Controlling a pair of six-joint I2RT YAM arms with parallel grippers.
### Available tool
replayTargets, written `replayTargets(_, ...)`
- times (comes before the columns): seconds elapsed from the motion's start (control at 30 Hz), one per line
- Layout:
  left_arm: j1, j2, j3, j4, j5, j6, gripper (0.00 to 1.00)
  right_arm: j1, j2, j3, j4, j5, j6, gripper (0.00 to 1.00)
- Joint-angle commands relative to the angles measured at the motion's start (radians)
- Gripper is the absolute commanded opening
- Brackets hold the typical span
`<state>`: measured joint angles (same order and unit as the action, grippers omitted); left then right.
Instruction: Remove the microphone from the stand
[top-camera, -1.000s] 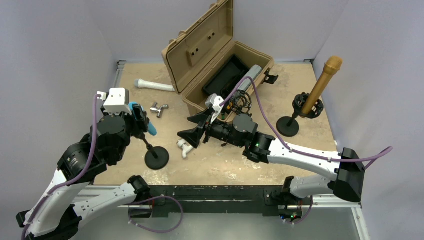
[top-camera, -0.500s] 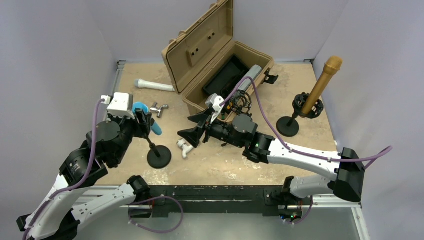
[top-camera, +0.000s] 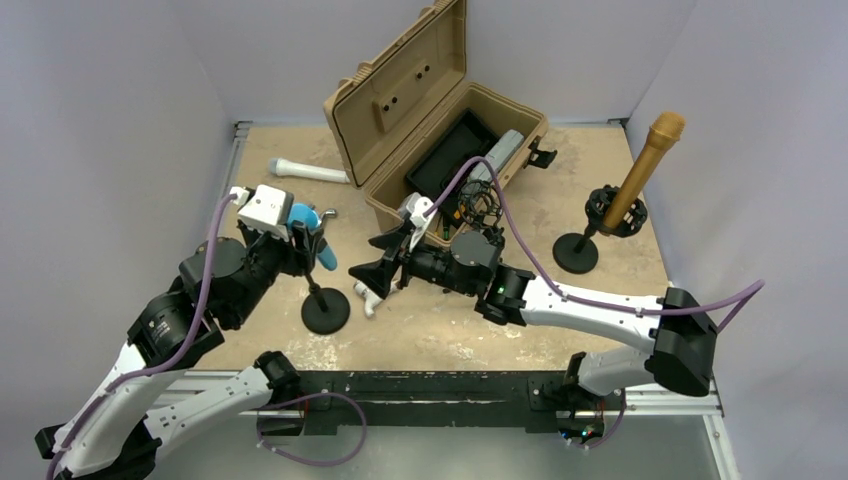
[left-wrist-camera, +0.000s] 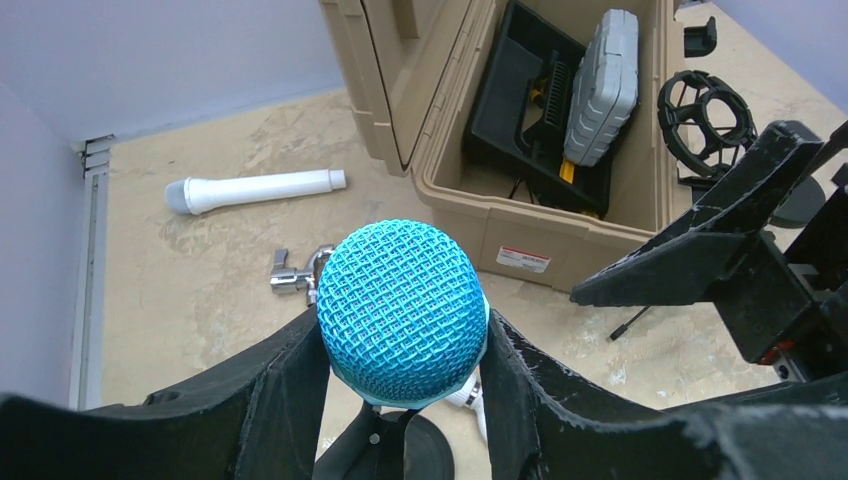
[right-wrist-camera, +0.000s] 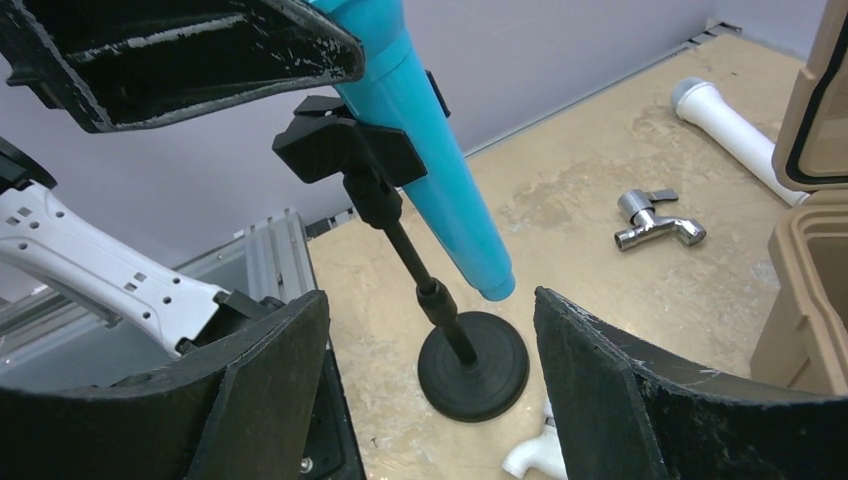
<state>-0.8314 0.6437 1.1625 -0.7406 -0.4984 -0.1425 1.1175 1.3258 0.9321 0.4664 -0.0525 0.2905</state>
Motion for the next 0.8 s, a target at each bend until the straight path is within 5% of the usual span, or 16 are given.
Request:
replayTargets(0.0, 0.003, 0.002, -0.02, 0.057, 0.022, -0.003, 0.34, 0.005, 0.011, 0.048, 0.075, -0.024, -0.035, 0.73)
replayTargets(0.07, 0.003, -0.001, -0.016, 0.051, 0.009, -0.027, 0.53, 0.005, 0.024, 0.064, 0.077, -0.025, -0.045, 0.73)
replayTargets(0.33, 0.003, -0.001, 0.076, -0.045, 0.019, -0.068, 0.99, 0.01, 0.064, 0.168, 0.049, 0.019, -0.07, 0.78)
replayTargets(0.43, 0.003, -0.053, 0.109, -0.065, 0.034, -0.073, 1.0, 0.022, 0.085, 0.21, 0.038, 0.066, -0.08, 0.98)
replayTargets(0.77, 0.003, -0.242, 0.185, -0.148, -0.12, -0.123, 1.0, 0.112, 0.206, 0.422, -0.014, 0.293, -0.128, 0.99)
